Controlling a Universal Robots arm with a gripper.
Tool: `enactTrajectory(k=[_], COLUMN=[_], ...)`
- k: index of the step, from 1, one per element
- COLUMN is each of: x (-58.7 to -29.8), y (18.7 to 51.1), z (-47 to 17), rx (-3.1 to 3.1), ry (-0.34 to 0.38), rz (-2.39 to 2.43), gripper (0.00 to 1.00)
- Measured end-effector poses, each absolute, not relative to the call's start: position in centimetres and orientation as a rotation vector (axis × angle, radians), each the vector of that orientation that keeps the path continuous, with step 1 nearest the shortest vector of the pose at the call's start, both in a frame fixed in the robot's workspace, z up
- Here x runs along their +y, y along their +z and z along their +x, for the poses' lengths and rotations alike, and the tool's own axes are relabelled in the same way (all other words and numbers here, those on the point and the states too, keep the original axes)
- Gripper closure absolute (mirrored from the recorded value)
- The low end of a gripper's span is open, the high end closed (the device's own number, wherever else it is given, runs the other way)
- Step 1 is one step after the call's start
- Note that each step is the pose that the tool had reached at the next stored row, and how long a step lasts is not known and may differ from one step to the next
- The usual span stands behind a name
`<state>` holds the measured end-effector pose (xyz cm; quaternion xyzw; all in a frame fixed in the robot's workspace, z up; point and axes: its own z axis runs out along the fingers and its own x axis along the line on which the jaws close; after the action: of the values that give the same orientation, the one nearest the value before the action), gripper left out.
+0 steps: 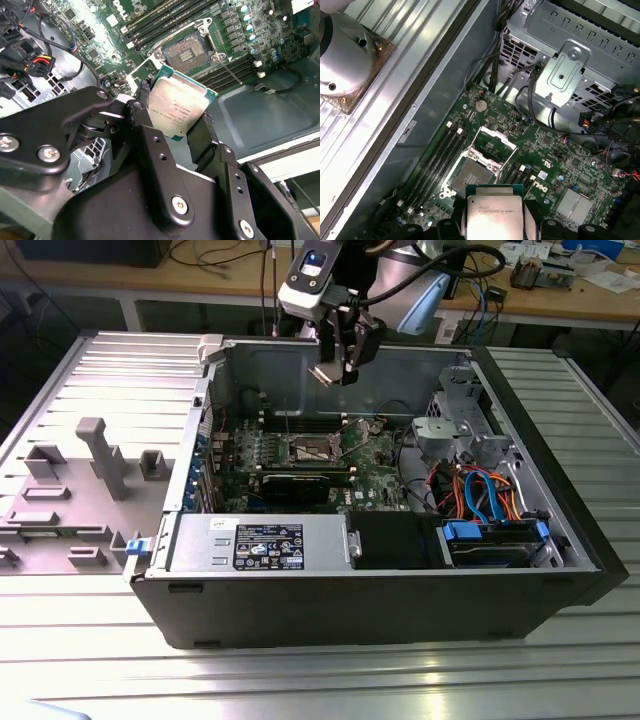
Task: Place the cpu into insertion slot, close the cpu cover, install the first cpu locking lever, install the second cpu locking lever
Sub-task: 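Place the cpu into insertion slot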
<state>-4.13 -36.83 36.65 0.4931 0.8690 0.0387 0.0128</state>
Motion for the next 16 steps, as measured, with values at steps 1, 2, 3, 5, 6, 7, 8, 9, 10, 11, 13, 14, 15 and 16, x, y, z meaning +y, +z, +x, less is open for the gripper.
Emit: enactTrajectory(k=[1, 2, 3, 5, 6, 7, 8, 9, 10, 11, 13, 14, 15, 16], x=[-36.83, -36.83, -36.83, -36.83, -36.83, -36.83, -36.83, -36.83, -36.83, -36.83, -36.83, -36.83, -36.83, -36.83], y=[36.52, 36.43, 36.36, 36.33, 36.33, 36.33, 36.32, 36.32, 36.32, 36.32, 36.32, 36.32, 36.31, 36.28], z=[-4.13, -4.13, -4.13, -4.13, -4.14, -4.14, -4.13, -4.13, -4.13, -4.13, -4.13, -4.13, -4.13, -4.13], rx=[2.66, 2.624, 2.59, 2.578, 2.577, 2.577, 2.577, 2.577, 2.577, 2.577, 2.576, 2.575, 2.57, 2.556], ry=[0.119, 0.118, 0.117, 0.114, 0.112, 0.112, 0.113, 0.113, 0.113, 0.113, 0.113, 0.112, 0.112, 0.112], rz=[1.615, 1.67, 1.719, 1.739, 1.745, 1.745, 1.744, 1.745, 1.745, 1.745, 1.745, 1.748, 1.755, 1.773], gripper=[0.46, 0.46, 0.46, 0.46, 0.46, 0.46, 0.46, 0.46, 0.46, 0.46, 0.46, 0.46, 0.46, 0.46])
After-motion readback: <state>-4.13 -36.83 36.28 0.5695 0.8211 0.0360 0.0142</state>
